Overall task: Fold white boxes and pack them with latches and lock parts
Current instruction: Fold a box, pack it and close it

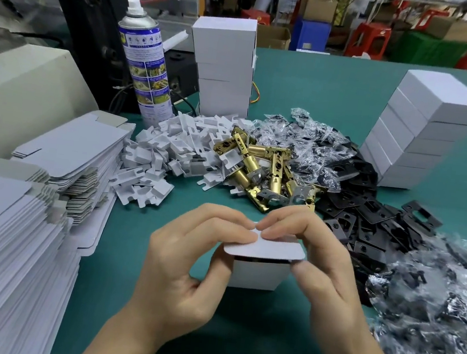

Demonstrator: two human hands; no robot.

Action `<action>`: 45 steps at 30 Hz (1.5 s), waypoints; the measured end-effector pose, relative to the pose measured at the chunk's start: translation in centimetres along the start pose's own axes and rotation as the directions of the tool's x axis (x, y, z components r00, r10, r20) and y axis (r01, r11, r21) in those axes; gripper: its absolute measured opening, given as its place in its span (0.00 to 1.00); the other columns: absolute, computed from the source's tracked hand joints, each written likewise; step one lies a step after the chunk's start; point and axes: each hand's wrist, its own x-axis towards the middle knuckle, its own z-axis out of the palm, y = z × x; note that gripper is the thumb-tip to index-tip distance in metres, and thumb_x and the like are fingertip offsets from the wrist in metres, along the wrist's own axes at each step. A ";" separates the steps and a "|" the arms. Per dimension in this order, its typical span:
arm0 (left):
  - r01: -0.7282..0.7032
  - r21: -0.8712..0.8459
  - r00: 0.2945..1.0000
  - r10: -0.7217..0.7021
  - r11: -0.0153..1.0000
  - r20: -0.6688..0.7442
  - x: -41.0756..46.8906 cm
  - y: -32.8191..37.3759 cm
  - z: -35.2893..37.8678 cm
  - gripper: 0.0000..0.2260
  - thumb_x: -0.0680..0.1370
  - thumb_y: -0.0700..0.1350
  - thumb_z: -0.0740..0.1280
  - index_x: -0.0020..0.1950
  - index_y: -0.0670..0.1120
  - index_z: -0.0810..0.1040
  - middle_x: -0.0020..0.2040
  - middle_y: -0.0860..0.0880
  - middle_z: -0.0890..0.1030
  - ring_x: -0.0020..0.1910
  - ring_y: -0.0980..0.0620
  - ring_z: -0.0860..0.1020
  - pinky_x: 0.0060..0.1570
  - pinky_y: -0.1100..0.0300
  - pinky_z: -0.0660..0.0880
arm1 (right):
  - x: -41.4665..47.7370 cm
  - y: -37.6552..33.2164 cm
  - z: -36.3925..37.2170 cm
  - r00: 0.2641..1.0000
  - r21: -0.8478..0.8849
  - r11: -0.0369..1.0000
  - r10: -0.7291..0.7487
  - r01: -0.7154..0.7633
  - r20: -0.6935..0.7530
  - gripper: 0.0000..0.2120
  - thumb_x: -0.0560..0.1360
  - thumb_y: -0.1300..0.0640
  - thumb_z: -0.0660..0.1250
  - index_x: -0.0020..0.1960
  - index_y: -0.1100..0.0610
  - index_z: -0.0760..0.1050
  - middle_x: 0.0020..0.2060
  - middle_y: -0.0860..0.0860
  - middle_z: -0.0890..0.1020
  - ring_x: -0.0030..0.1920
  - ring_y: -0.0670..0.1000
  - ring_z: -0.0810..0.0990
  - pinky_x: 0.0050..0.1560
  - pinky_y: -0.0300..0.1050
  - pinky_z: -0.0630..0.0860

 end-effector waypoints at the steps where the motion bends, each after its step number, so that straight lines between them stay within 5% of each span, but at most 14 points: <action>1: 0.000 0.007 1.000 0.000 1.000 0.000 0.0 -0.1 0.0 0.11 0.76 0.35 0.64 0.52 0.42 0.85 0.54 0.49 0.85 0.56 0.49 0.84 0.53 0.56 0.79 | 0.0 -0.1 -0.1 0.999 -0.044 0.999 -0.028 0.029 0.014 0.13 0.77 0.51 0.61 0.53 0.57 0.78 0.51 0.53 0.80 0.55 0.59 0.80 0.55 0.54 0.75; 6: -0.065 0.065 0.998 0.065 0.996 -0.001 0.3 -0.3 0.1 0.11 0.85 0.39 0.67 0.64 0.48 0.82 0.59 0.54 0.85 0.59 0.52 0.84 0.55 0.58 0.80 | 0.4 -0.7 0.1 0.998 -0.128 0.992 -0.010 0.002 -0.056 0.26 0.83 0.36 0.56 0.55 0.56 0.80 0.50 0.50 0.83 0.53 0.57 0.82 0.51 0.54 0.77; 11: -0.013 0.092 1.000 0.012 0.996 0.007 0.3 -0.2 -0.2 0.08 0.85 0.44 0.68 0.61 0.49 0.85 0.60 0.50 0.85 0.60 0.52 0.85 0.55 0.56 0.81 | 0.4 -0.6 -0.1 0.998 -0.165 0.985 0.032 -0.039 -0.047 0.13 0.83 0.50 0.62 0.57 0.54 0.82 0.52 0.49 0.85 0.57 0.56 0.83 0.53 0.55 0.78; 14: 0.022 0.081 1.000 -0.022 0.996 -0.001 0.5 0.1 -0.2 0.09 0.84 0.48 0.69 0.59 0.47 0.86 0.60 0.49 0.85 0.61 0.53 0.84 0.58 0.57 0.80 | 0.5 -0.6 -0.2 1.000 -0.222 0.975 -0.008 0.006 -0.009 0.13 0.82 0.54 0.62 0.60 0.55 0.82 0.56 0.47 0.84 0.60 0.53 0.82 0.58 0.47 0.78; 22: -0.002 0.084 1.000 0.005 0.996 -0.030 0.7 0.5 0.1 0.09 0.81 0.41 0.70 0.61 0.48 0.83 0.58 0.52 0.85 0.57 0.54 0.84 0.54 0.64 0.77 | 0.8 -0.2 -0.6 0.995 -0.347 0.933 -0.083 0.095 0.048 0.12 0.83 0.56 0.63 0.64 0.56 0.80 0.59 0.45 0.81 0.64 0.50 0.80 0.62 0.40 0.74; 33: 0.162 -0.045 0.986 -0.163 0.986 -0.027 0.4 0.3 -0.1 0.06 0.80 0.43 0.70 0.55 0.49 0.85 0.57 0.57 0.86 0.57 0.50 0.85 0.50 0.56 0.79 | 0.7 -0.1 -0.7 1.000 -0.127 0.992 -0.001 -0.001 -0.018 0.09 0.80 0.57 0.67 0.56 0.52 0.84 0.56 0.47 0.84 0.62 0.54 0.82 0.59 0.44 0.79; 42: 0.189 -0.051 0.981 -0.191 0.981 -0.034 0.4 0.4 -0.1 0.05 0.80 0.44 0.70 0.53 0.50 0.85 0.56 0.58 0.87 0.57 0.50 0.85 0.49 0.55 0.80 | 0.4 -0.3 -0.5 0.996 -0.235 0.971 -0.066 0.052 -0.053 0.07 0.79 0.62 0.70 0.54 0.56 0.85 0.56 0.45 0.85 0.62 0.49 0.83 0.59 0.42 0.79; 45: 0.150 -0.038 0.988 -0.151 0.988 -0.022 0.4 0.3 -0.1 0.05 0.80 0.43 0.70 0.54 0.50 0.85 0.57 0.57 0.86 0.57 0.50 0.85 0.50 0.56 0.80 | 0.5 -0.6 -0.6 0.995 -0.281 0.957 -0.090 0.077 -0.033 0.06 0.78 0.63 0.70 0.52 0.57 0.85 0.56 0.46 0.85 0.61 0.47 0.83 0.57 0.35 0.76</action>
